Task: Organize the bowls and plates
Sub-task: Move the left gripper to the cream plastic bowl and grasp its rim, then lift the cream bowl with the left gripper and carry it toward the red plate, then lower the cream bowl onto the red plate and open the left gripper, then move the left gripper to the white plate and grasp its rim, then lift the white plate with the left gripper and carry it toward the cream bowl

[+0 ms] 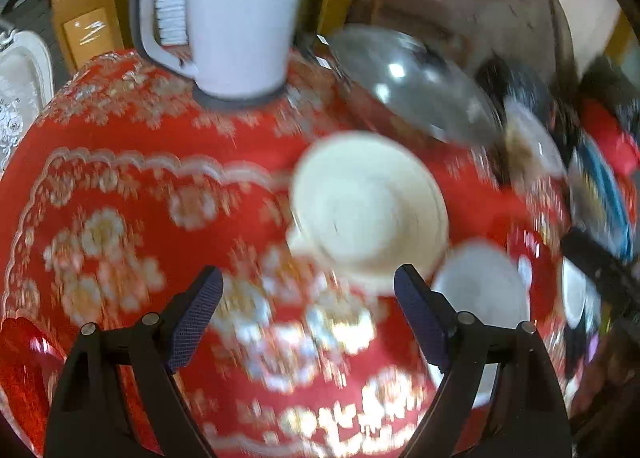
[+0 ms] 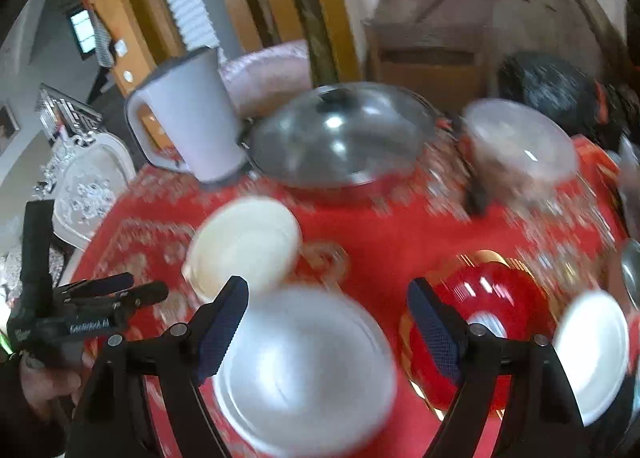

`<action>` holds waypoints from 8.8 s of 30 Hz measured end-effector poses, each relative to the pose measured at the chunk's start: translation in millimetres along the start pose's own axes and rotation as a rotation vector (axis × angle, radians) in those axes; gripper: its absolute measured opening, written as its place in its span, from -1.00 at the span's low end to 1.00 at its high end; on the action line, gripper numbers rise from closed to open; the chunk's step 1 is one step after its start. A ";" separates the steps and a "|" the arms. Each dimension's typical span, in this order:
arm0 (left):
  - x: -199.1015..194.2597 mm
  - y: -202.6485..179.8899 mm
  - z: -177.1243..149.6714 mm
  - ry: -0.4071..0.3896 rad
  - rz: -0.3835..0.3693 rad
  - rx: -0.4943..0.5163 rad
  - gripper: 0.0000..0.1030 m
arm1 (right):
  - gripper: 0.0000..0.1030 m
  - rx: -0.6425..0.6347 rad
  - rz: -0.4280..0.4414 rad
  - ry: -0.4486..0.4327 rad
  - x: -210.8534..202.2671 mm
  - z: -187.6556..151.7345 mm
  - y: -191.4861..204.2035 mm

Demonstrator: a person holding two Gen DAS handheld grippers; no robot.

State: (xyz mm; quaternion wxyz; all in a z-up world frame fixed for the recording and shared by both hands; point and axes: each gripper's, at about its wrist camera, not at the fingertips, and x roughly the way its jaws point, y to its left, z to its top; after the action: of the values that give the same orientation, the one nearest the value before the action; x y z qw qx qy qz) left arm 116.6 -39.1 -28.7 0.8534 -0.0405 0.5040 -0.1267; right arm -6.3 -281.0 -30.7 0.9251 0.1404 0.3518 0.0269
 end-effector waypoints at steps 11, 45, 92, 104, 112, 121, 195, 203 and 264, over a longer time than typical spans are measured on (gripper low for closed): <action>63.6 2.9 23.1 0.075 -0.035 0.015 0.71 | 0.09 0.030 0.080 0.147 113.9 24.5 26.3; -17.9 19.0 -38.2 0.122 -0.089 -0.013 -0.61 | -0.77 0.059 0.137 0.195 36.4 -19.8 76.4; -109.4 125.9 -96.4 0.050 0.089 -0.160 -0.60 | -0.77 -0.125 0.247 0.185 3.2 -49.5 217.6; -149.7 214.0 -131.2 0.003 0.114 -0.288 -0.61 | -0.76 -0.205 0.375 0.278 19.4 -71.8 310.8; -135.3 259.0 -156.9 0.042 0.137 -0.368 -0.61 | -0.76 -0.242 0.378 0.355 47.6 -97.7 353.3; -105.6 273.8 -160.3 0.137 0.144 -0.348 -0.60 | -0.76 -0.186 0.338 0.447 82.8 -122.2 357.1; -76.1 12.2 -97.4 0.085 -0.100 0.070 0.10 | 0.21 0.145 0.003 -0.029 -66.6 -82.2 73.0; -41.3 -66.6 -98.2 0.108 -0.100 0.160 0.10 | 0.21 0.240 0.043 -0.038 -68.4 -90.4 -18.7; -1.2 -97.1 -91.3 0.235 -0.173 0.088 -0.71 | -0.81 0.265 0.120 0.154 -18.6 -92.9 -41.1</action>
State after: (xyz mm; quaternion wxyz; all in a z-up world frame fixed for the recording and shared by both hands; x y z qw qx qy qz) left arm 19.6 -127.1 -53.2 0.7753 -0.0314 0.5891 -0.2255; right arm -83.4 -300.8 -96.4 0.8655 0.2797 0.4130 0.0462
